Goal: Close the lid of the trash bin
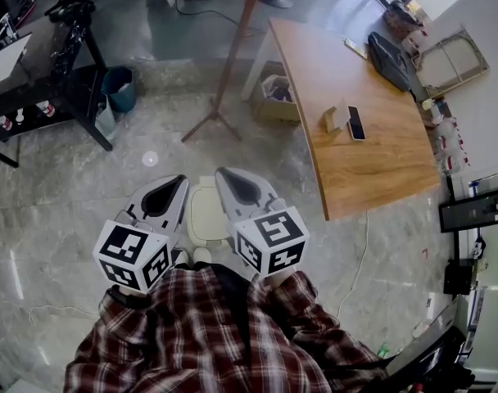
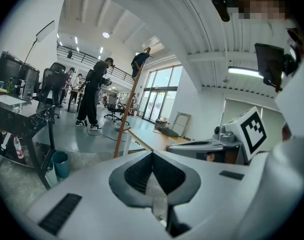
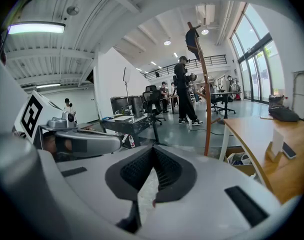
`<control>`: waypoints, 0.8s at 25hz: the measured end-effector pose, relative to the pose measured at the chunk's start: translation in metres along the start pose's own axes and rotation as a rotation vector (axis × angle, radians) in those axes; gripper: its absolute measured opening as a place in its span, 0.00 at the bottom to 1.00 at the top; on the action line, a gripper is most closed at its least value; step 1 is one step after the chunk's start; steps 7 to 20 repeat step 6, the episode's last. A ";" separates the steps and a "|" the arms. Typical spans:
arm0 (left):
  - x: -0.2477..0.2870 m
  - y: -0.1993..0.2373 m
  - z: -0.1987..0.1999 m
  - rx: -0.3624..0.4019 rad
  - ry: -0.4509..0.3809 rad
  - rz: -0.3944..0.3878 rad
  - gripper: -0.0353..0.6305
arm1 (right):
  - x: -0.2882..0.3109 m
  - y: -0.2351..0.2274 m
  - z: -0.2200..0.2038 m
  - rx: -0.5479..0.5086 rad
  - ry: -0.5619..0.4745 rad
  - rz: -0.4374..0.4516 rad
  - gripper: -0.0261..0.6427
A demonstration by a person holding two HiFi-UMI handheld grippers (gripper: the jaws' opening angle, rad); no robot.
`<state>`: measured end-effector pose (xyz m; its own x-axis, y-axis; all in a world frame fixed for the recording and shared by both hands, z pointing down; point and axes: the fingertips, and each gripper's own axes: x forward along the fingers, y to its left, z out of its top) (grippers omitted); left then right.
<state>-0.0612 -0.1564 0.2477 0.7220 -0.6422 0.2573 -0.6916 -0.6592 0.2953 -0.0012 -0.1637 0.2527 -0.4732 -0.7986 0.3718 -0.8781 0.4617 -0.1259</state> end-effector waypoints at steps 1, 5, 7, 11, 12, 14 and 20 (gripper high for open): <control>-0.001 0.000 0.000 0.000 0.000 0.000 0.07 | 0.000 0.001 0.000 0.000 0.000 0.001 0.06; -0.005 0.003 -0.002 0.000 0.000 0.007 0.07 | 0.003 0.004 -0.001 -0.004 0.000 0.009 0.06; -0.006 0.004 -0.003 0.000 0.000 0.010 0.07 | 0.003 0.005 -0.001 -0.005 -0.001 0.011 0.06; -0.006 0.004 -0.003 0.000 0.000 0.010 0.07 | 0.003 0.005 -0.001 -0.005 -0.001 0.011 0.06; -0.006 0.004 -0.003 0.000 0.000 0.010 0.07 | 0.003 0.005 -0.001 -0.005 -0.001 0.011 0.06; -0.006 0.004 -0.003 0.000 0.000 0.010 0.07 | 0.003 0.005 -0.001 -0.005 -0.001 0.011 0.06; -0.006 0.004 -0.003 0.000 0.000 0.010 0.07 | 0.003 0.005 -0.001 -0.005 -0.001 0.011 0.06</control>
